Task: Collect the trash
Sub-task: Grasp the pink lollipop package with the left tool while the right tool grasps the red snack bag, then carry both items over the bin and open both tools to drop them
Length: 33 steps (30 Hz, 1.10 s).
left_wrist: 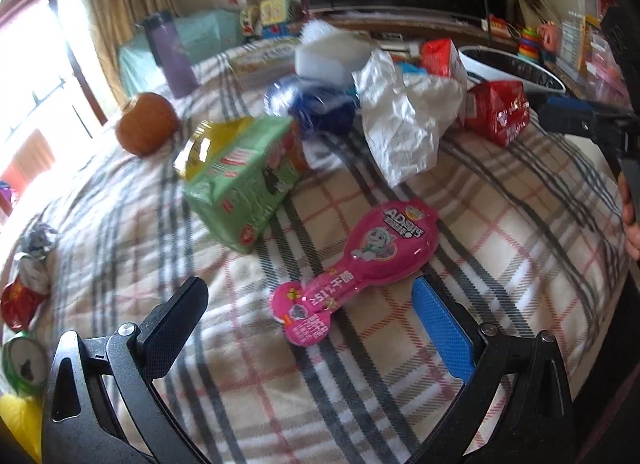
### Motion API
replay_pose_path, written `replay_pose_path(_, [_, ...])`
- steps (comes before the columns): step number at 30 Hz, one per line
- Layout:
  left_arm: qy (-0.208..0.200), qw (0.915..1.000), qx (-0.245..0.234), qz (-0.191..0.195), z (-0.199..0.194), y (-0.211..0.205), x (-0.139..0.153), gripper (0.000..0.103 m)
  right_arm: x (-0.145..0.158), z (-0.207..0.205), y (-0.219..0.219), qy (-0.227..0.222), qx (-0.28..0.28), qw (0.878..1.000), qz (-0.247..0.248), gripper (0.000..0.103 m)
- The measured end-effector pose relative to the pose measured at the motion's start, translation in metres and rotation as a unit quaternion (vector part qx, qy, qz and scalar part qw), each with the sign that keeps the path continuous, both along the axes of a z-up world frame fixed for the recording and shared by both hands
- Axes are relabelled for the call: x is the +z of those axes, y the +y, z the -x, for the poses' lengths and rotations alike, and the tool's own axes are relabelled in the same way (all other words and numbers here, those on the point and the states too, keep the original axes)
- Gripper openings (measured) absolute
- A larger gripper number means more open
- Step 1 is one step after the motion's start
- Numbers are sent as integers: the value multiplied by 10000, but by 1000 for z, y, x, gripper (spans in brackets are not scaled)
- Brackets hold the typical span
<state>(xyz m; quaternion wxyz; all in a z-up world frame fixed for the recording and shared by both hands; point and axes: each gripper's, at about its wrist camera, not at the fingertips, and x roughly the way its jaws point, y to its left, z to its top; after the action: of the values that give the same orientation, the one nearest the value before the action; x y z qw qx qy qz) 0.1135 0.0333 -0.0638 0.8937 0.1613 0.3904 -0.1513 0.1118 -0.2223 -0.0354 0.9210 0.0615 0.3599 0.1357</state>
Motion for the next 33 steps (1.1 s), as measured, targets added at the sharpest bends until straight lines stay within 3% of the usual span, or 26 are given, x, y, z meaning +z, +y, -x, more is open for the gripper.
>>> replay_pose_path(3, [127,9998,-116,-32,-3,-5,-3,98,-4,-8,1,106,21,9999,-27,102])
replay_pose_path(5, [218,9996,-167,72,-4,-6,-3,88,-7,-13,2,179,46,9998,-17,99])
replay_pose_path(6, [286,9992,-213,161,-5,-5,-3,78,-8,-15,3,213,75,9997,-19,95])
replay_pose_path(7, [337,9987,-254,268,-5,-5,-2,65,-9,-16,4,227,91,9997,-19,87])
replay_pose_path(8, [374,9984,-282,325,-4,-6,-1,59,-10,-17,4,254,116,9996,-17,82])
replay_pose_path(10, [391,9980,-357,341,0,-13,1,38,-11,-18,5,294,126,9995,-22,54])
replay_pose_path(12, [348,9984,-347,263,3,-22,1,29,-12,-17,1,343,135,9993,-107,36])
replay_pose_path(14, [315,9988,-278,254,7,-29,1,29,-11,-13,-3,337,170,9990,-230,22])
replay_pose_path(15, [316,9988,-246,298,9,-32,2,29,-9,-10,-5,305,176,9991,-230,11])
replay_pose_path(23, [456,9914,-104,1219,26,-52,11,29,8,9,-24,139,187,9984,-506,5])
replay_pose_path(33, [474,9819,-200,1821,20,-97,28,29,22,28,-59,-38,-51,9979,-649,5])
